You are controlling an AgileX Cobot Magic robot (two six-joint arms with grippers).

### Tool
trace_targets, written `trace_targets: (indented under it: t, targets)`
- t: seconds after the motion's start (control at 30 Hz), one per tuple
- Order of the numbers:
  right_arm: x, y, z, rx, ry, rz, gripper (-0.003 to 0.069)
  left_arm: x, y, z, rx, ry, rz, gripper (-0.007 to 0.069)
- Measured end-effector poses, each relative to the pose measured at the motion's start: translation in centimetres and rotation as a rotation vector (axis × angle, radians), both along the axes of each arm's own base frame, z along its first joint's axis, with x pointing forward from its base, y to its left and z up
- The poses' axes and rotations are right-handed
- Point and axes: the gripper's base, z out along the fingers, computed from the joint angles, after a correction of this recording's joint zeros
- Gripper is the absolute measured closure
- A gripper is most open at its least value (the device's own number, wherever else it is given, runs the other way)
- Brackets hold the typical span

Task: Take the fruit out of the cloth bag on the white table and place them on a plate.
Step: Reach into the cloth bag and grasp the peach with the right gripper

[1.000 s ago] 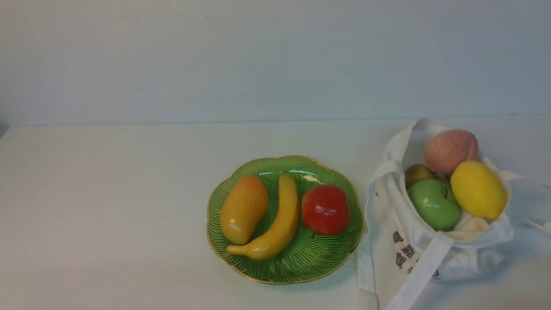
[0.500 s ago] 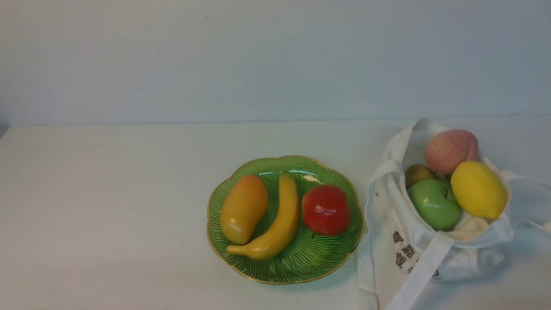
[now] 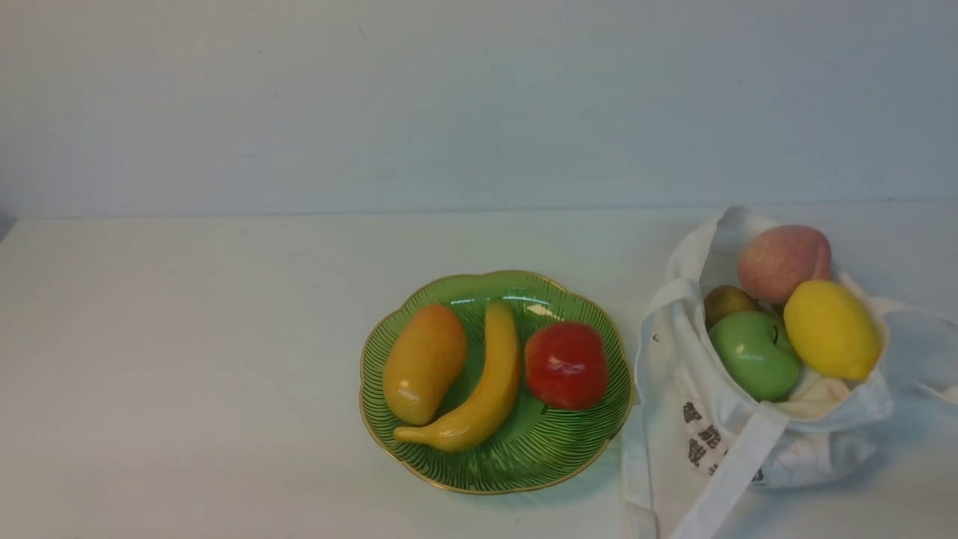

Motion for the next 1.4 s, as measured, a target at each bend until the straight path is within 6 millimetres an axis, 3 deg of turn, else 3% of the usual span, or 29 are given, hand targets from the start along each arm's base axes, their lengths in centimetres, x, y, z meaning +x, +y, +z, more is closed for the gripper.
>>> trace_targets:
  t: [0.23, 0.4, 0.53, 0.57, 0.6, 0.67, 0.77, 0.87, 1.07, 1.23, 1.3, 1.33, 1.4]
  targets:
    - [0.0, -0.1, 0.4, 0.201, -0.016, -0.01, 0.0674, 0.0, 0.0, 0.0, 0.0, 0.0, 0.0, 0.0632]
    - [-0.1, -0.5, 1.5, 0.189, -0.094, -0.047, 0.0674, 0.0, 0.0, 0.0, 0.0, 0.0, 0.0, 0.0632]
    - [-1.1, -1.0, 6.3, -0.008, -0.297, -0.1, 0.0674, 0.0, 0.0, 0.0, 0.0, 0.0, 0.0, 0.0632]
    - [-1.9, -1.0, 8.9, -0.124, -0.384, -0.126, 0.0674, 0.0, 0.0, 0.0, 0.0, 0.0, 0.0, 0.0632]
    - [-2.0, -1.1, 9.2, -0.151, -0.393, -0.132, 0.0674, 0.0, 0.0, 0.0, 0.0, 0.0, 0.0, 0.0632]
    - [-2.3, -0.9, 12.4, -0.31, -0.429, -0.145, 0.0674, 0.0, 0.0, 0.0, 0.0, 0.0, 0.0, 0.0632]
    - [-0.8, -0.1, 14.8, -0.484, -0.347, -0.08, 0.0674, 0.0, 0.0, 0.0, 0.0, 0.0, 0.0, 0.0632]
    - [3.1, 1.3, 15.4, -0.651, -0.105, 0.12, 0.0672, 0.0, 0.0, 0.0, 0.0, 0.0, 0.0, 0.0632]
    - [12.0, 2.8, 12.9, -0.748, 0.406, 0.412, 0.067, 0.0, 0.0, 0.0, 0.0, 0.0, 0.0, 0.0632]
    - [17.0, 2.8, 12.2, -0.757, 0.58, 0.428, 0.0668, 0.0, 0.0, 0.0, 0.0, 0.0, 0.0, 0.0632]
    - [20.7, 2.7, 12.4, -0.755, 0.636, 0.394, 0.066, 0.0, 0.0, 0.0, 0.0, 0.0, 0.0, 0.0632]
    - [20.7, 2.7, 12.4, -0.755, 0.636, 0.394, 0.066, 0.0, 0.0, 0.0, 0.0, 0.0, 0.0, 0.0632]
    - [23.0, 2.7, 12.2, -0.757, 0.67, 0.375, 0.0643, 0.0, 0.0, 0.0, 0.0, 0.0, 0.0, 0.0632]
